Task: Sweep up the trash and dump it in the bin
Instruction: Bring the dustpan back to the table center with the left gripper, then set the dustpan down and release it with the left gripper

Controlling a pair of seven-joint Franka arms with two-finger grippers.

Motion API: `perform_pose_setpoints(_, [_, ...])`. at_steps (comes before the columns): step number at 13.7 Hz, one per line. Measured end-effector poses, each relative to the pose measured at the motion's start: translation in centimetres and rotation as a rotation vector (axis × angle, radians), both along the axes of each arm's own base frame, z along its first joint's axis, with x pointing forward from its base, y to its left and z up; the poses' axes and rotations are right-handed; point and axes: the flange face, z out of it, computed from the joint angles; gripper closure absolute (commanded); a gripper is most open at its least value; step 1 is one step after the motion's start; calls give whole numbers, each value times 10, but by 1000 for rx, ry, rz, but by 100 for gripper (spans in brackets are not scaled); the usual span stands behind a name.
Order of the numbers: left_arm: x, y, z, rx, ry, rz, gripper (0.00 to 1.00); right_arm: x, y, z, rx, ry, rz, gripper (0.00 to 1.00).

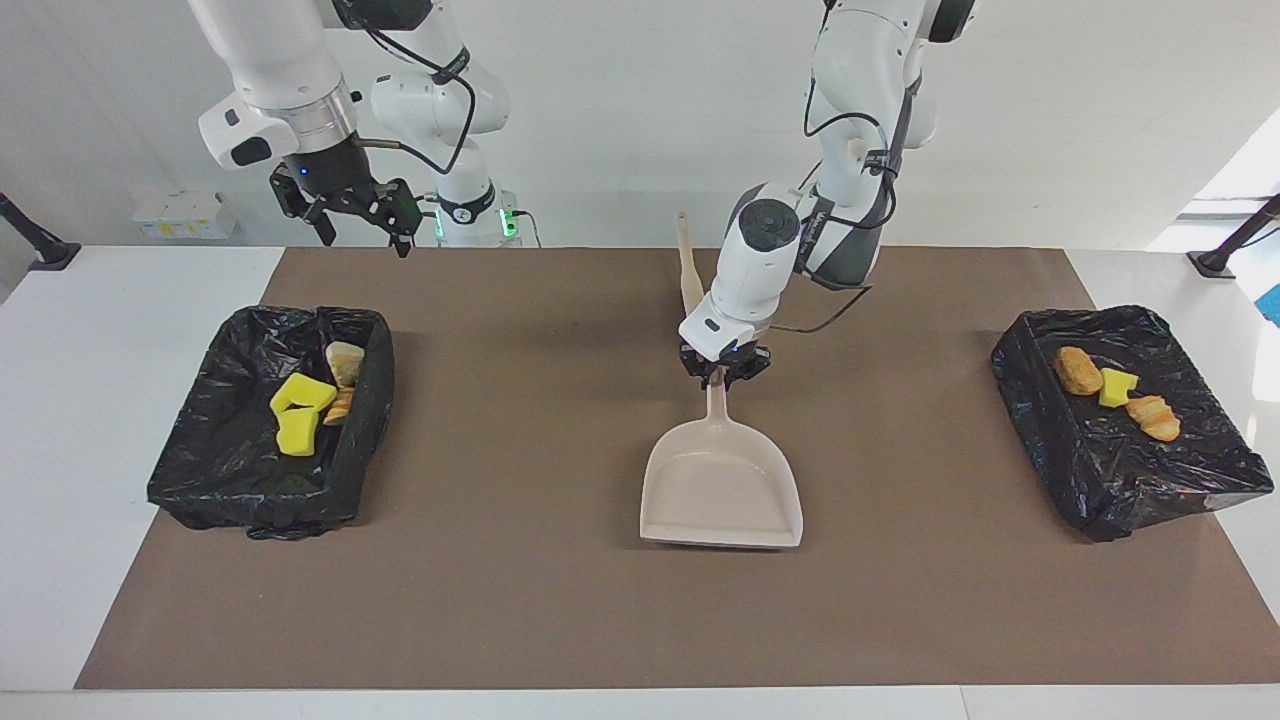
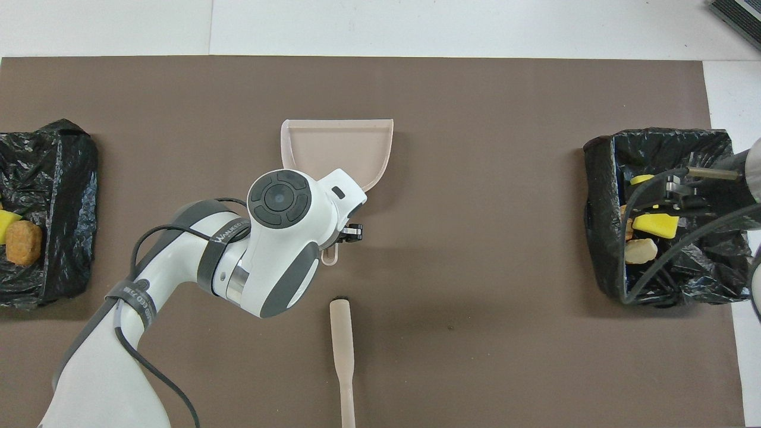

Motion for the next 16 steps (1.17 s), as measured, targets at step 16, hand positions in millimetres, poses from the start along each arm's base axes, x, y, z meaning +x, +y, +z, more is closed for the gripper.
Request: perform_pose_setpoints(16, [83, 170, 105, 75, -101, 148, 0, 0, 0, 0, 0, 0, -1, 0])
